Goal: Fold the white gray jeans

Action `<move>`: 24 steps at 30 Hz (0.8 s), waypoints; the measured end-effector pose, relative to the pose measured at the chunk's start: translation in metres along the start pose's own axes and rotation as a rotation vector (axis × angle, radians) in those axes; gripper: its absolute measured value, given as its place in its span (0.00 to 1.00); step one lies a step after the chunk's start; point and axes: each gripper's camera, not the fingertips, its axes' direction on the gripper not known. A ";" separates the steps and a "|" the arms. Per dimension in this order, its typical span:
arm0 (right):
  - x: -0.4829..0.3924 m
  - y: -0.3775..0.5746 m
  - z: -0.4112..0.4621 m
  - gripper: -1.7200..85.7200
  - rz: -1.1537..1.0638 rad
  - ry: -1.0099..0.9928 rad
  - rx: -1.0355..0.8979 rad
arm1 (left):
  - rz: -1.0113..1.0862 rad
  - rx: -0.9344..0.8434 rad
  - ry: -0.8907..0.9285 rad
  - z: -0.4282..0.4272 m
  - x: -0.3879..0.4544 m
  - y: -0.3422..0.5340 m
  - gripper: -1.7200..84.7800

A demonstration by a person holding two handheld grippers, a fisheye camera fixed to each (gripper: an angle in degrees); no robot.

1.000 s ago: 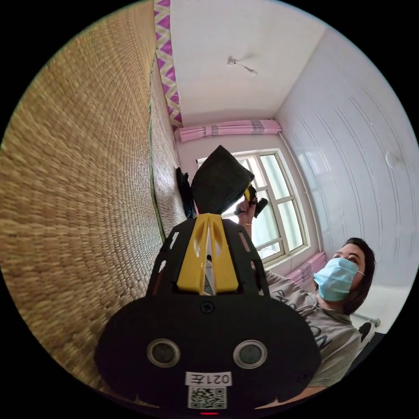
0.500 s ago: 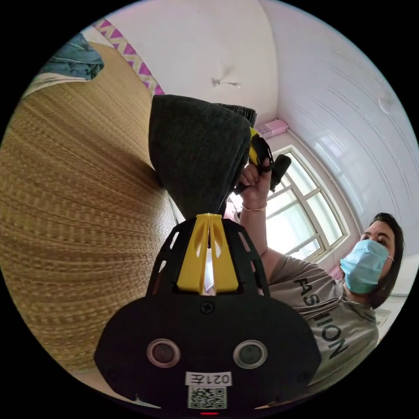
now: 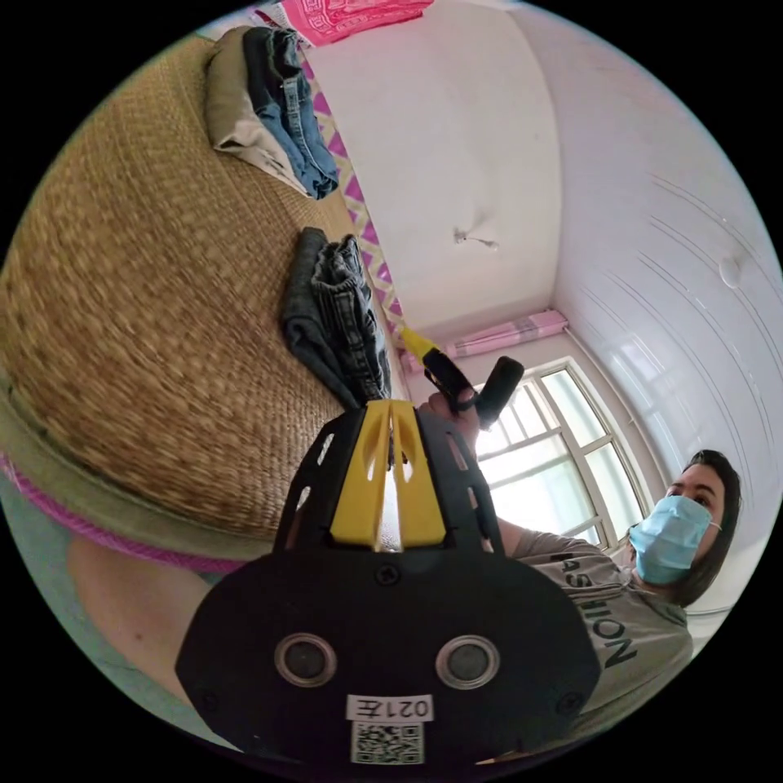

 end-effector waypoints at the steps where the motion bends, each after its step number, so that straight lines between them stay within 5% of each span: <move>1: -0.019 -0.003 0.016 0.12 -0.079 0.063 -0.053 | -0.006 0.012 0.005 0.000 -0.001 0.002 0.01; 7: -0.084 -0.022 0.100 0.15 -0.319 0.445 -0.181 | -0.021 0.015 0.021 0.006 0.003 0.014 0.01; 11: -0.061 -0.028 0.092 0.11 -0.256 0.394 -0.187 | -0.014 -0.002 0.003 0.007 0.011 0.020 0.01; 16: 0.068 0.016 -0.116 0.09 0.186 0.062 0.234 | -0.001 -0.009 0.005 0.016 0.021 0.020 0.01; 24: 0.195 0.272 -0.389 0.09 0.581 0.163 0.590 | 0.114 -0.127 -0.041 0.081 0.051 0.005 0.01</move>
